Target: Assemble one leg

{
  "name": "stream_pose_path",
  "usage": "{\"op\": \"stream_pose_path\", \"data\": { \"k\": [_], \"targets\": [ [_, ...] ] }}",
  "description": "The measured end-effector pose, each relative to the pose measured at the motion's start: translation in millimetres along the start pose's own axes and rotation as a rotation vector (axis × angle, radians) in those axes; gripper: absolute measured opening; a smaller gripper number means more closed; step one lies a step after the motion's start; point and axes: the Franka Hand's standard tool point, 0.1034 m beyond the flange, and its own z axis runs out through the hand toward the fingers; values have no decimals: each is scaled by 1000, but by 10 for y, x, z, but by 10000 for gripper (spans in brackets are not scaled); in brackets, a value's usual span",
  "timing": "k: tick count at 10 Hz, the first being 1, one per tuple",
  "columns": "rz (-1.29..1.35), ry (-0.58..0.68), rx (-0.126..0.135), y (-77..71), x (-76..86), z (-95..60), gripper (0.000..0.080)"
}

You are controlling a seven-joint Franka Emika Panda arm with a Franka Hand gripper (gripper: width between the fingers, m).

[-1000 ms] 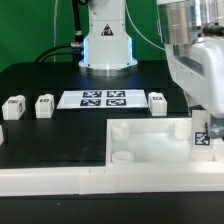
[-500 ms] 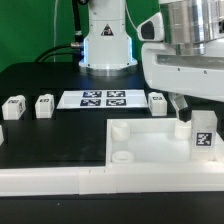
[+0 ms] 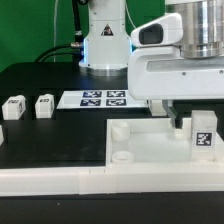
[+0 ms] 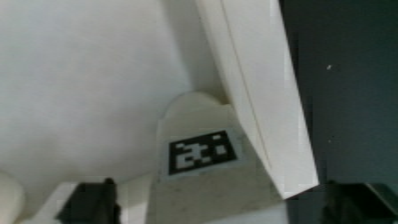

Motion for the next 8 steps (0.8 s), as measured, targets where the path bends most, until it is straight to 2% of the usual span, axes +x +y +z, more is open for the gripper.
{"op": "stream_pose_path", "data": {
  "k": [1, 2, 3, 5, 8],
  "targets": [
    [-4, 0, 0, 2, 1, 0, 404],
    [122, -4, 5, -5, -8, 3, 404],
    [234, -5, 3, 14, -5, 5, 294],
    [468, -13, 4, 8, -7, 5, 294],
    [994, -82, -29, -39, 36, 12, 294]
  ]
}}
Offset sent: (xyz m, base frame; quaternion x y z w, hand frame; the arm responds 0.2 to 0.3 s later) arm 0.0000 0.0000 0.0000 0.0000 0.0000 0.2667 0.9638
